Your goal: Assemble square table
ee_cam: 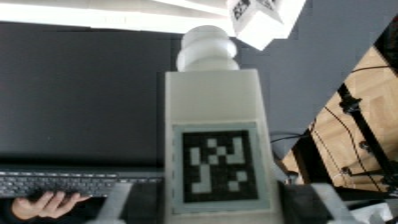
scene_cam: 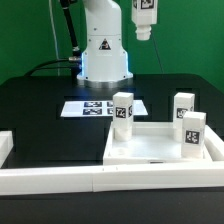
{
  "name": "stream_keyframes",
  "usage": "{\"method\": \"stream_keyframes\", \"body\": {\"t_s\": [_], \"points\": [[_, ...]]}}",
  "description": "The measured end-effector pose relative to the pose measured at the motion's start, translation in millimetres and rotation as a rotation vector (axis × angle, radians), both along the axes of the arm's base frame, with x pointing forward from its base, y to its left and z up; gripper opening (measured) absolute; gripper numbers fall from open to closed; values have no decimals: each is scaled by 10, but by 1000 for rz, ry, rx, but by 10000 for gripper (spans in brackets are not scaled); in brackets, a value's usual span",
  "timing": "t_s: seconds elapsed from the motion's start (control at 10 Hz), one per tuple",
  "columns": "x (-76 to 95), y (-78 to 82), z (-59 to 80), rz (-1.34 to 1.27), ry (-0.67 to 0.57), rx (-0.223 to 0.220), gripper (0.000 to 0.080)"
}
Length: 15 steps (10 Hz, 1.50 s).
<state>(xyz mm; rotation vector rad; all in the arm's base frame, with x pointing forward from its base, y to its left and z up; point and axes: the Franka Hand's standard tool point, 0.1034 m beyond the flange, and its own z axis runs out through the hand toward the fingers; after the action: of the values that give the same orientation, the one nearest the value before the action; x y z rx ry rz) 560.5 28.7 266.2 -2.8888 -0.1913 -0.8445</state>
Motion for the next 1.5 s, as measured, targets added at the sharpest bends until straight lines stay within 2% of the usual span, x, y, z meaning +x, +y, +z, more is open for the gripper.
{"method": "stream_keyframes", "body": {"t_s": [0.2,0.4,0.5,0.9,1.1,1.2,1.3,1.5], "points": [[-1,59,53,11,-6,7,288],[-3,-30,-84,10,16,-20,288],[-6,-31,-107,9,20,-20,288],[-19,-38,-102,26,25,-20,288],[-146,-127,87,108,65,60,288],[-162,-165,82,147,67,67,288],[-144,-207,-30,149,82,68,288],[-134,-308,-71,159,80,47,288]]}}
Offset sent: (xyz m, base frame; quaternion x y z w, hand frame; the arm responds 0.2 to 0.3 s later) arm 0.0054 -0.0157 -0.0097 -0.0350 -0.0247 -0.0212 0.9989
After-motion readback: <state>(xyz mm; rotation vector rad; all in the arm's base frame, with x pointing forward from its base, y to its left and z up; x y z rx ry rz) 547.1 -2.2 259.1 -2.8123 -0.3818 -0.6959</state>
